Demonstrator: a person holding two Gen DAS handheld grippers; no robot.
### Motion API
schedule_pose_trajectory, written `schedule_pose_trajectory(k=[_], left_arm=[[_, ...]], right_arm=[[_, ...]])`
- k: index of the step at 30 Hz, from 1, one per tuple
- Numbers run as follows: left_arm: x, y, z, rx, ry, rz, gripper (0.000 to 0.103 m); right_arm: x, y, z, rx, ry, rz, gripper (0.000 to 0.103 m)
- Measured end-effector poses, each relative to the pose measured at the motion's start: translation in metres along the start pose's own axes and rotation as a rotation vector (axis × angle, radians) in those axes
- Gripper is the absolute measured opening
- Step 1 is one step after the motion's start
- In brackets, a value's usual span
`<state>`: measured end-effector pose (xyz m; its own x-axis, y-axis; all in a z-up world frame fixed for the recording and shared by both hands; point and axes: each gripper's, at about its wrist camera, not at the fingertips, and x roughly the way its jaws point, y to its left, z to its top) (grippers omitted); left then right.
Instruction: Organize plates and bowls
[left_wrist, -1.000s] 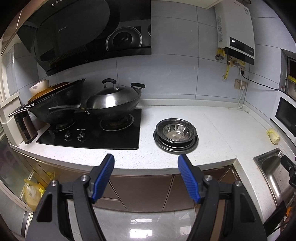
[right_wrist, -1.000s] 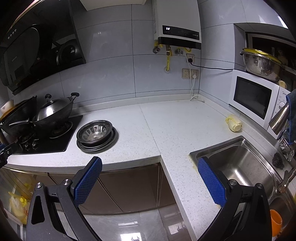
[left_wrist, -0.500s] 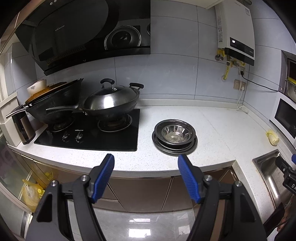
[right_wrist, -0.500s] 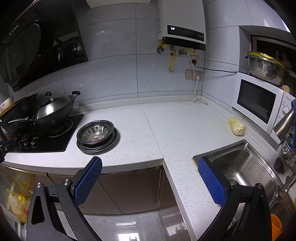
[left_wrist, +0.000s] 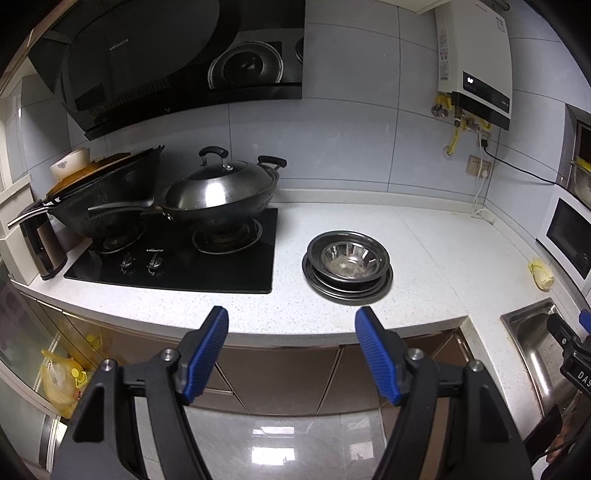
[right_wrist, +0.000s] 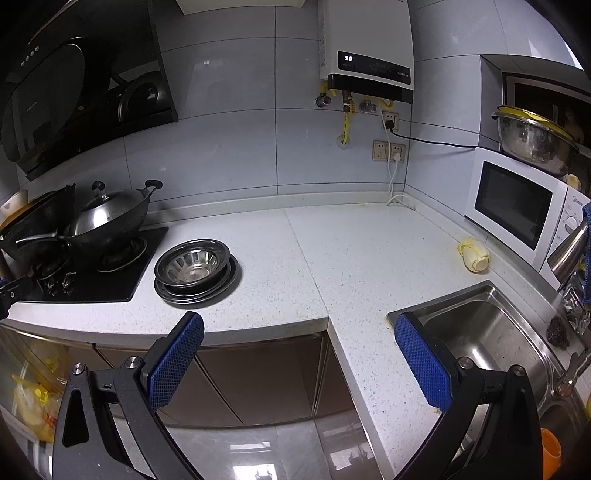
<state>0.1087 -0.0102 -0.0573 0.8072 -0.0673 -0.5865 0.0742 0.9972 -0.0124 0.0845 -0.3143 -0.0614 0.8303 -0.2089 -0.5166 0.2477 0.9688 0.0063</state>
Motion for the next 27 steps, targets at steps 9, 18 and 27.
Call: schedule_pose_trajectory(k=[9, 18, 27], left_arm=[[-0.006, 0.0, -0.001, 0.022, -0.004, 0.004, 0.07], [-0.01, 0.003, -0.002, 0.01, -0.001, 0.032, 0.07], [-0.017, 0.001, -0.003, 0.007, -0.003, 0.024, 0.07]], right_arm=[[-0.004, 0.007, 0.0, -0.026, -0.011, 0.0, 0.102], [-0.009, 0.008, 0.001, -0.029, -0.025, 0.004, 0.102], [-0.013, 0.009, -0.001, -0.027, -0.027, 0.003, 0.102]])
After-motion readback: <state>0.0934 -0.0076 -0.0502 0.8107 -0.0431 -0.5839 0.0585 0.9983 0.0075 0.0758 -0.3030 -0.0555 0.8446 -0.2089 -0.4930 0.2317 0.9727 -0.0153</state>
